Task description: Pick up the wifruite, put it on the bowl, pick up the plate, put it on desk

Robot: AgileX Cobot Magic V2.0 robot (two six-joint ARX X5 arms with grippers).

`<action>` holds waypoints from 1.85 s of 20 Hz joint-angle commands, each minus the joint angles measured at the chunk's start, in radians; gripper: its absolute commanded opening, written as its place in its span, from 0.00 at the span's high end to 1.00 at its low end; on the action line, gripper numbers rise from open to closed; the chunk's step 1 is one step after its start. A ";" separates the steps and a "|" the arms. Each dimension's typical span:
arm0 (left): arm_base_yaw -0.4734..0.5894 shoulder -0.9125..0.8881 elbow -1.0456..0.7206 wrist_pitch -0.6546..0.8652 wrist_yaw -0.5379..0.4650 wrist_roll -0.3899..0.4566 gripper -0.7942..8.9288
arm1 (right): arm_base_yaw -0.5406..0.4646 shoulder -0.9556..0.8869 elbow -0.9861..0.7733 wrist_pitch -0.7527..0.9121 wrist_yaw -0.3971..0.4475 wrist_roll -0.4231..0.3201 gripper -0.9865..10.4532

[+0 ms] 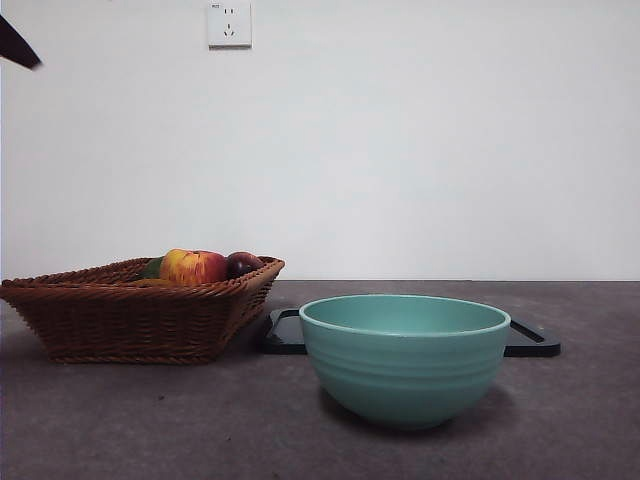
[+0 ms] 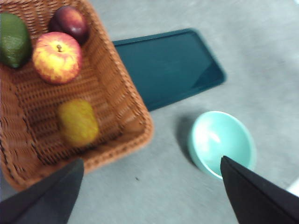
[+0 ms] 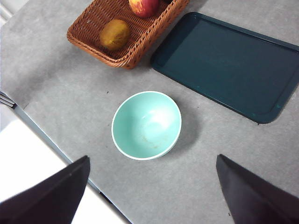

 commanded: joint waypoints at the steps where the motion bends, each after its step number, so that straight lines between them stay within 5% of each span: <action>1: -0.034 0.094 0.055 0.024 -0.081 -0.004 0.44 | 0.004 0.007 0.021 0.007 -0.002 0.003 0.54; 6: -0.077 0.325 0.157 0.050 -0.254 -0.003 0.44 | 0.004 0.007 0.021 0.007 -0.001 0.003 0.54; 11: -0.077 0.515 0.176 0.080 -0.309 -0.003 0.44 | 0.004 0.007 0.021 0.007 -0.001 0.003 0.54; 29: -0.079 0.794 0.176 0.181 -0.339 -0.004 0.48 | 0.004 0.007 0.021 0.011 -0.001 0.002 0.54; 34: -0.085 0.795 0.176 0.180 -0.339 -0.003 0.70 | 0.004 0.007 0.021 0.014 -0.001 0.002 0.54; 37: -0.086 0.783 0.178 0.172 -0.337 -0.004 0.70 | 0.004 0.007 0.021 0.014 -0.001 0.002 0.54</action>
